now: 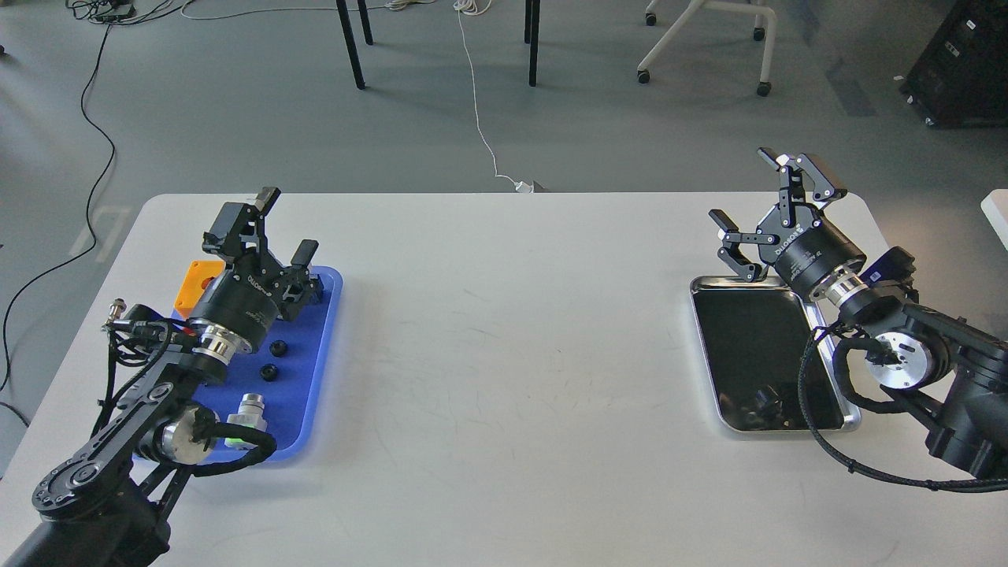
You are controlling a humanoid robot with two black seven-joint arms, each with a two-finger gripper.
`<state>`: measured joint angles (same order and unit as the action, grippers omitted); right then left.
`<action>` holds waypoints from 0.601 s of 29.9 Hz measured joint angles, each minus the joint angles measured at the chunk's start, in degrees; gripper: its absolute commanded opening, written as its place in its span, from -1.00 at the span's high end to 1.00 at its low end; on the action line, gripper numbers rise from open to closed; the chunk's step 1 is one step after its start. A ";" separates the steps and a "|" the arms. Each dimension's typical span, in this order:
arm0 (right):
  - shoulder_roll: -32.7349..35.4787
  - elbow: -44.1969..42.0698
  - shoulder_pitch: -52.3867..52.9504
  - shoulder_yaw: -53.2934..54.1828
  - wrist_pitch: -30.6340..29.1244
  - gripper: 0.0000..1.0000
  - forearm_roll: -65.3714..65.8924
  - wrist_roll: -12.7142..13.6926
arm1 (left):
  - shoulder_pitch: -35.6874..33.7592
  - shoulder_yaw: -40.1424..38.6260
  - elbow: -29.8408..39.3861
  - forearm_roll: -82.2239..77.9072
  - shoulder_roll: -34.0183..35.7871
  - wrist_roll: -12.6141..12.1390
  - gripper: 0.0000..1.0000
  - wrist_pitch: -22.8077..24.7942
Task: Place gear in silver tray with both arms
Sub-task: 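Lower the left gripper into the blue tray toward a black gear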
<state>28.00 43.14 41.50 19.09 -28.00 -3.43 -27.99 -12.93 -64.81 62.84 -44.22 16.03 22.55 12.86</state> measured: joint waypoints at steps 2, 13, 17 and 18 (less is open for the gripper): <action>0.03 -0.04 0.00 -0.08 0.00 -0.98 0.08 0.00 | 0.00 0.08 0.00 0.00 -0.09 0.00 -0.97 0.07; -0.30 0.48 0.25 -0.29 0.00 -0.98 0.26 0.00 | -1.55 0.22 -0.21 -0.08 0.78 0.44 -0.97 0.91; -0.55 0.58 0.50 -0.29 0.00 -0.98 0.25 -0.03 | -3.15 0.40 -0.58 -0.78 5.81 0.98 -0.97 1.15; -0.61 0.60 0.53 -0.29 0.00 -0.98 0.27 -0.03 | -3.41 0.78 -0.61 -0.95 7.06 1.47 -0.97 1.21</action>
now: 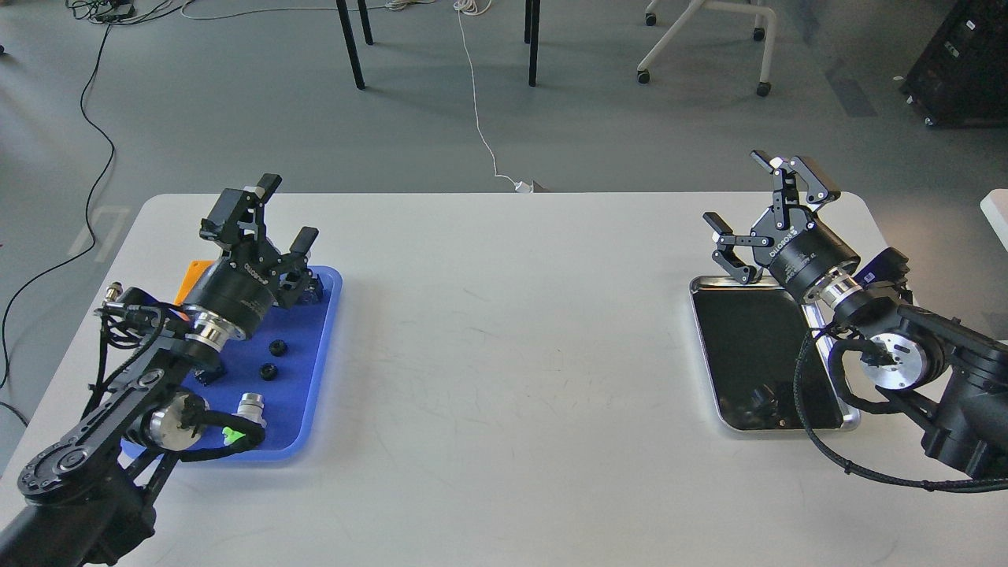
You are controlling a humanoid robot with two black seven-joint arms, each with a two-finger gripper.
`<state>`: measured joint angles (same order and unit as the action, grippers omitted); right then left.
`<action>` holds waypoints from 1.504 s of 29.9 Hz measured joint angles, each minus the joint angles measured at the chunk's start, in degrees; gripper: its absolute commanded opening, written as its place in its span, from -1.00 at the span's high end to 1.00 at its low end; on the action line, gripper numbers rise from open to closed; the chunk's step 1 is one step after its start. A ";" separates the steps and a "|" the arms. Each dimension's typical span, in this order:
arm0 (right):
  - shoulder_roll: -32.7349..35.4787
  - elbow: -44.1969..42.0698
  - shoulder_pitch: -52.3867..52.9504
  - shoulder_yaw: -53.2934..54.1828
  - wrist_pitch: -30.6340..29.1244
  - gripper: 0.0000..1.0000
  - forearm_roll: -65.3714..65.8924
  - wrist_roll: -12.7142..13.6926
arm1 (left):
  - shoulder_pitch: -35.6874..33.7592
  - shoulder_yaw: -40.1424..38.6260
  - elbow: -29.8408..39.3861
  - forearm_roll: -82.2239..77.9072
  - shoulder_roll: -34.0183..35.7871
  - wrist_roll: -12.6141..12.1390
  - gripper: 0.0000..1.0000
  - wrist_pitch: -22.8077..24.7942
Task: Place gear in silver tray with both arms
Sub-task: 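Lower the left gripper into the blue tray toward a black gear, then close the left gripper on the small black gear in the blue tray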
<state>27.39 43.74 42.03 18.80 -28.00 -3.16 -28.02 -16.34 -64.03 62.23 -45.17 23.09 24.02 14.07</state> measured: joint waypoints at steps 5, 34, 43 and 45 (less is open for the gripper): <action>-0.05 0.04 0.08 0.00 0.00 -0.98 0.00 0.00 | -3.20 6.66 1.35 -7.19 6.80 3.68 -0.97 2.50; 0.27 0.03 -0.62 0.00 0.00 -0.98 0.00 0.02 | -19.39 38.08 -0.53 -79.85 23.66 3.98 -0.59 2.89; 0.14 0.03 -0.63 0.00 0.00 -0.98 0.00 0.02 | -19.60 38.74 -2.51 -79.85 21.24 3.98 -0.44 2.72; 0.13 0.05 -0.63 0.00 0.00 -0.98 0.00 0.02 | -19.60 38.78 -3.22 -79.84 20.84 3.98 -0.37 2.72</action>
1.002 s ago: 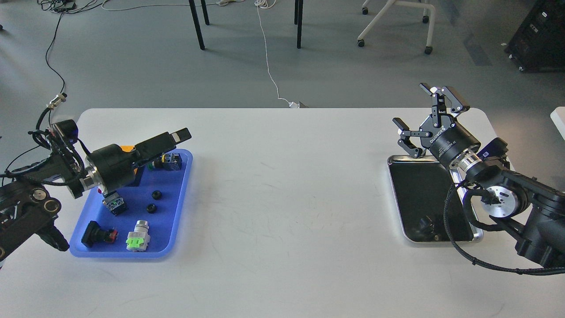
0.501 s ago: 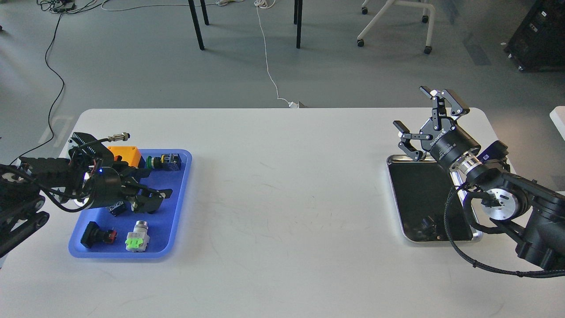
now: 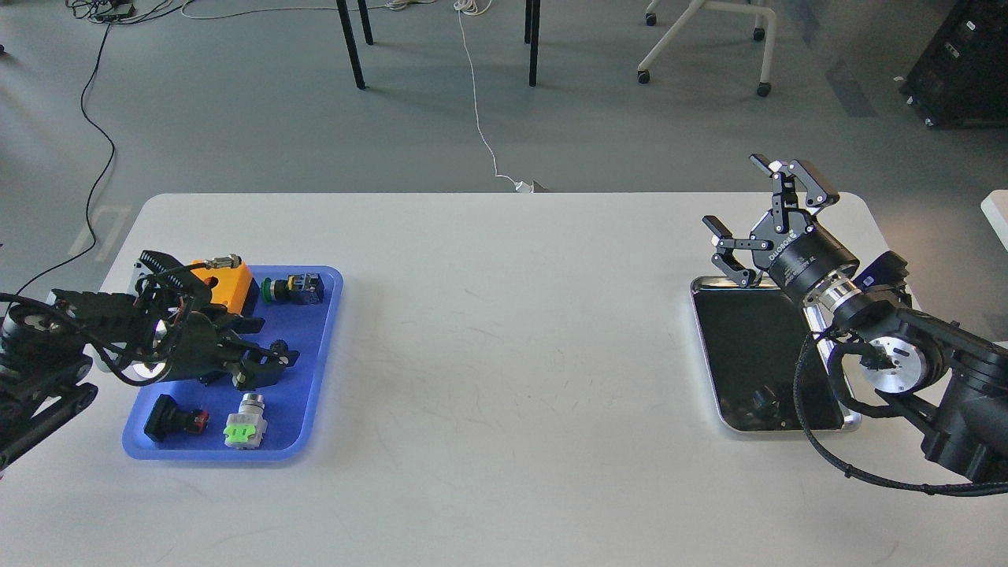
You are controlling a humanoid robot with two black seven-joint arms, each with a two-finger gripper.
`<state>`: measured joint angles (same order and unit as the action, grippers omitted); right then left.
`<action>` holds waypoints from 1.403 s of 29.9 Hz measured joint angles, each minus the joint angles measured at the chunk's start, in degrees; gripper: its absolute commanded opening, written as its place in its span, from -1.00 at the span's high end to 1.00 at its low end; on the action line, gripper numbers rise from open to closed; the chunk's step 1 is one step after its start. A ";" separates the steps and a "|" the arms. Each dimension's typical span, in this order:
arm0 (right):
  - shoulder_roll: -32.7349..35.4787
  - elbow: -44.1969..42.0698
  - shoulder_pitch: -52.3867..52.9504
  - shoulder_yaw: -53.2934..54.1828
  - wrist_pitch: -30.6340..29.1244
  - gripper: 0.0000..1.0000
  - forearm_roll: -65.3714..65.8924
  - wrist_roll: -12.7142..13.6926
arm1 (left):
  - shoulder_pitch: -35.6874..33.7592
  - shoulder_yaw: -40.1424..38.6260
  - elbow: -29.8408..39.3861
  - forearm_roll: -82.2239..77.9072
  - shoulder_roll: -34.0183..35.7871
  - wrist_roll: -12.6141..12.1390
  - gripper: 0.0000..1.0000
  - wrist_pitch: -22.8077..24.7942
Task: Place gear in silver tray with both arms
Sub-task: 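Close the left gripper on the small black gear in the blue tray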
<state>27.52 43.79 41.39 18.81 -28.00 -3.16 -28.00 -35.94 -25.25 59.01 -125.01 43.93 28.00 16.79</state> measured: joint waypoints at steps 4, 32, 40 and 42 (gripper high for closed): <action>0.13 0.12 0.00 0.03 0.00 -0.98 0.00 0.00 | 0.00 0.07 -1.65 0.00 -0.57 0.00 -0.23 0.00; 0.60 0.68 -0.93 0.05 0.00 -0.98 0.00 0.00 | 0.05 0.80 -4.71 0.03 -3.04 0.02 0.63 -0.19; 0.53 0.69 -1.05 0.09 0.00 -0.98 0.00 0.00 | -0.82 2.10 -4.88 0.03 -2.99 0.02 0.74 -0.16; 0.53 0.69 -1.05 0.09 0.00 -0.98 0.00 0.00 | -1.34 2.17 -4.89 0.02 -2.91 0.02 0.74 -0.06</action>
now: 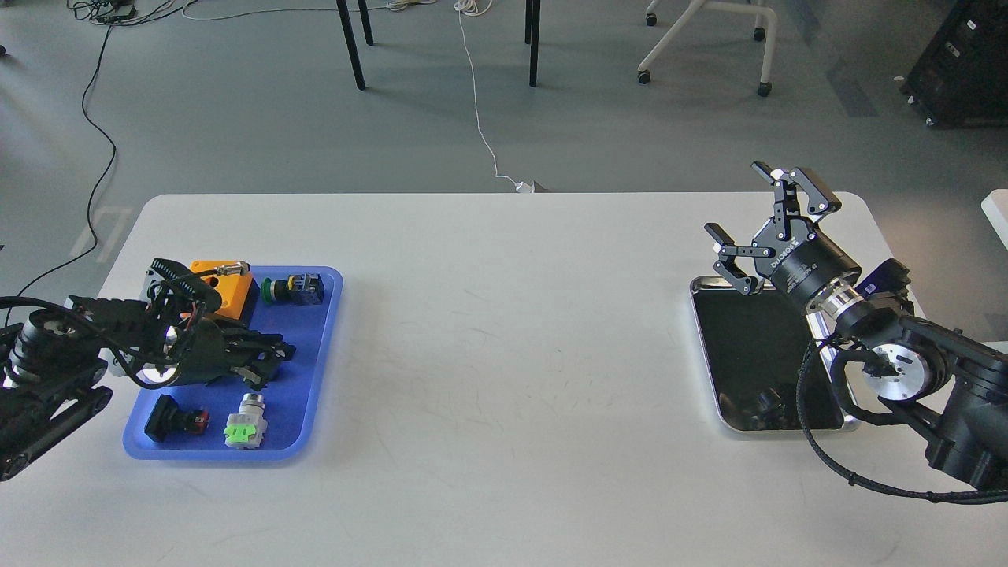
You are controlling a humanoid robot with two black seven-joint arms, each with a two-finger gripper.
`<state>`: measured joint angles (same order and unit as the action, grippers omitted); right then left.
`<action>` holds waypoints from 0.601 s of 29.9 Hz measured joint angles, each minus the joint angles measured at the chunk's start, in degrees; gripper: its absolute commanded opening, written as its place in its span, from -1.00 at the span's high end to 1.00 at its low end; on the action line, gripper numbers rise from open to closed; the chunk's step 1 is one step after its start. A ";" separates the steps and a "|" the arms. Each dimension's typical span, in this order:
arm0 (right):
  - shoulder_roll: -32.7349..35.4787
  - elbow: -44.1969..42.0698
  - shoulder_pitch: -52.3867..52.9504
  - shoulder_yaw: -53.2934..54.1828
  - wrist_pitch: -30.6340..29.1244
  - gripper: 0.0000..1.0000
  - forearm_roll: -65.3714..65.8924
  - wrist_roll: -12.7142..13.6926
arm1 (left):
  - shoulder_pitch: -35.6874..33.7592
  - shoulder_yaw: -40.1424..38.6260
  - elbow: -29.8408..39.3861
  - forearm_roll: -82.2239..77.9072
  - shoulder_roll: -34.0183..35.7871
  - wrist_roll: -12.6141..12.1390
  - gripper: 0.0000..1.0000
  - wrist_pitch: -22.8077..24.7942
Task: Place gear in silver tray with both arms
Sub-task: 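Close the left gripper on the small black gear in the blue tray, then carry the gear with the left gripper toward the table center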
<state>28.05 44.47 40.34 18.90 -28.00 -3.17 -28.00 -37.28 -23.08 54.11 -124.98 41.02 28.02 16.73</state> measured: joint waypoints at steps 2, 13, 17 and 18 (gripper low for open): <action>0.02 -0.01 -0.01 0.00 0.00 -0.98 0.00 0.00 | -1.08 0.00 0.24 -0.07 0.16 -0.11 0.74 0.04; 0.09 -0.08 0.09 0.08 0.00 -0.98 0.00 0.00 | -9.41 -0.15 11.51 -0.02 -0.02 -0.02 0.72 3.71; 0.09 -0.09 0.10 0.28 0.00 -0.98 0.00 0.00 | -14.03 2.78 15.05 -0.02 -2.76 -0.03 0.72 5.69; 0.09 -0.09 0.10 0.31 0.00 -0.98 0.00 0.00 | -15.96 4.44 15.29 -0.01 -4.50 -0.01 0.72 5.93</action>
<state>28.14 44.38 40.44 19.21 -28.00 -3.16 -28.00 -53.24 -18.64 69.40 -124.99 36.53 28.02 22.66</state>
